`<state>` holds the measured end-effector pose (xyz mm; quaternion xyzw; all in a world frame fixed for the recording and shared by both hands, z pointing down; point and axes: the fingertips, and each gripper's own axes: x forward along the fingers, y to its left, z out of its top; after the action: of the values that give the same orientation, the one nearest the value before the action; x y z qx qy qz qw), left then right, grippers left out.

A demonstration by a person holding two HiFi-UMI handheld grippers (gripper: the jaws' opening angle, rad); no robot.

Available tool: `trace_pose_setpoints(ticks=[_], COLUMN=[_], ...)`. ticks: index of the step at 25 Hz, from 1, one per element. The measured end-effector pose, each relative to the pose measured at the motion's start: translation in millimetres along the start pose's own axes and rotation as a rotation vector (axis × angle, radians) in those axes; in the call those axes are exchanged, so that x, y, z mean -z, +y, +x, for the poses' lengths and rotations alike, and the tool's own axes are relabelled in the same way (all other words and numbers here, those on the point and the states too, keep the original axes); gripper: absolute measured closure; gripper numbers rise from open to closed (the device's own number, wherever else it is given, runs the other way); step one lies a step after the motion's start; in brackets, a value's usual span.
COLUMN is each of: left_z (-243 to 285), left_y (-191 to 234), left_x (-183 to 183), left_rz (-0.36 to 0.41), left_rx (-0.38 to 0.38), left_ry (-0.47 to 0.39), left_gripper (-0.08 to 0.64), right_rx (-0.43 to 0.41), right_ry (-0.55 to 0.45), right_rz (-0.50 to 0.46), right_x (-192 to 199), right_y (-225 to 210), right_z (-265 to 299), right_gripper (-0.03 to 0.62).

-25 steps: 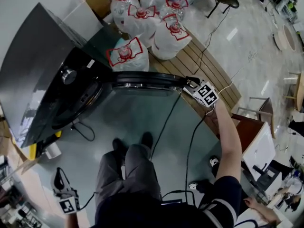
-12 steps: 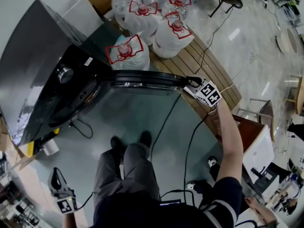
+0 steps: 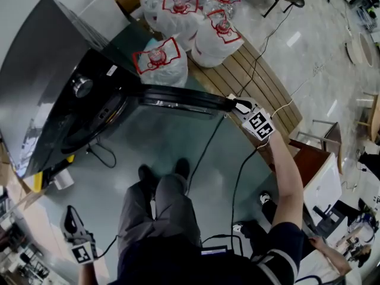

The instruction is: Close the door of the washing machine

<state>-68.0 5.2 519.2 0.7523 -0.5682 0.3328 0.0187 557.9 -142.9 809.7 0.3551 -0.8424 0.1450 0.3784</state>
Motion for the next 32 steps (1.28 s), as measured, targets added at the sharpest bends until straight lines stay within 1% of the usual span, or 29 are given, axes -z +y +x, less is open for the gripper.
trace_pose_setpoints(ticks=[7, 11, 14, 20, 23, 27, 32], left_z=[-14, -25, -35, -49, -51, -55, -65], left_y=[6, 8, 11, 17, 14, 5, 1], left_x=[4, 15, 21, 23, 26, 27, 28], left_rz=[-0.010, -0.039, -0.056, -0.080, -0.097, -0.102, -0.110], left_rx=[-0.016, -0.027, -0.039, -0.074, -0.074, -0.062, -0.076], left_ry=[-0.020, -0.011, -0.003, -0.036, -0.045, -0.055, -0.073], left_gripper=[0.540, 0.540, 0.540, 0.540, 0.540, 0.540, 0.540], right_rx=[0.048, 0.091, 0.104, 0.134, 0.153, 0.186, 0.203], right_ry=[0.006, 0.014, 0.025, 0.029, 0.039, 0.055, 0.050], right_rz=[0.034, 0.053, 0.066, 0.081, 0.095, 0.119, 0.141], right_x=[9, 14, 16, 18, 19, 22, 22], right_y=[38, 58, 71, 101, 117, 143, 164], right_z=[-9, -13, -14, -19, -19, -19, -21], right_gripper=[0.487, 0.488, 0.488, 0.492, 0.492, 0.492, 0.494])
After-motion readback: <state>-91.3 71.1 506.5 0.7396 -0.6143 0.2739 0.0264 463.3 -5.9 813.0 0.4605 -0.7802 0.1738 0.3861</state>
